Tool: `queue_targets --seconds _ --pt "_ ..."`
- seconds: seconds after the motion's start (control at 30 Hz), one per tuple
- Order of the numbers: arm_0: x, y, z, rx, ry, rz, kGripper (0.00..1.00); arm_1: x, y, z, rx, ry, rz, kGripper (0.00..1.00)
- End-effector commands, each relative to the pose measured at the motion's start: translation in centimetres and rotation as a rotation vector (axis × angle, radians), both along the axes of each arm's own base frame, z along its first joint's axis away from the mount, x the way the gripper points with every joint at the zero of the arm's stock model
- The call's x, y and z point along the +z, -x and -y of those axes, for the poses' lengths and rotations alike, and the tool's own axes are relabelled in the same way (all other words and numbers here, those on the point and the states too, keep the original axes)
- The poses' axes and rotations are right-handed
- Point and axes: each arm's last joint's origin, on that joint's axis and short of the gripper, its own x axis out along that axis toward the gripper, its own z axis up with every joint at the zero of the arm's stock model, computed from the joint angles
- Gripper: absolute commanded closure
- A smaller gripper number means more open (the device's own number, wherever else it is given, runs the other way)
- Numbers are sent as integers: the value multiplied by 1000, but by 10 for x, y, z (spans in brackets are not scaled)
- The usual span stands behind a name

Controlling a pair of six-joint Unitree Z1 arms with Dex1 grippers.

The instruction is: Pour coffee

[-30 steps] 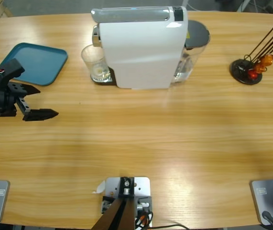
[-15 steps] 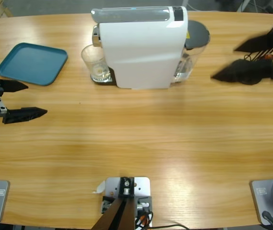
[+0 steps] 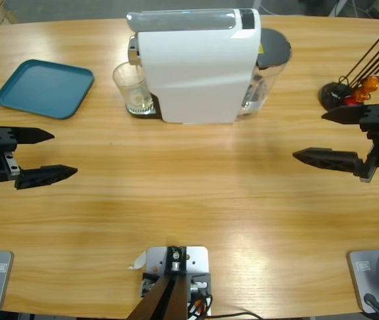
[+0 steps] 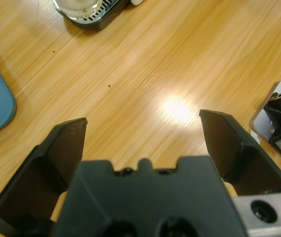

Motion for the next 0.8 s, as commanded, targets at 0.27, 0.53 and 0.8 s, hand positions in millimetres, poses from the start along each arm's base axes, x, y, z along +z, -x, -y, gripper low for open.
queue_targets --seconds 0.27,0.53,0.8 --pt "-14 3 4 13 -15 -50 0 -16 2 -1 21 -2 -11 0" --pt "-15 3 4 23 -20 -50 0 -21 3 -1 4 -24 -23 0" --pt "-21 4 4 29 -29 -70 0 -21 4 -1 3 -27 -22 0"
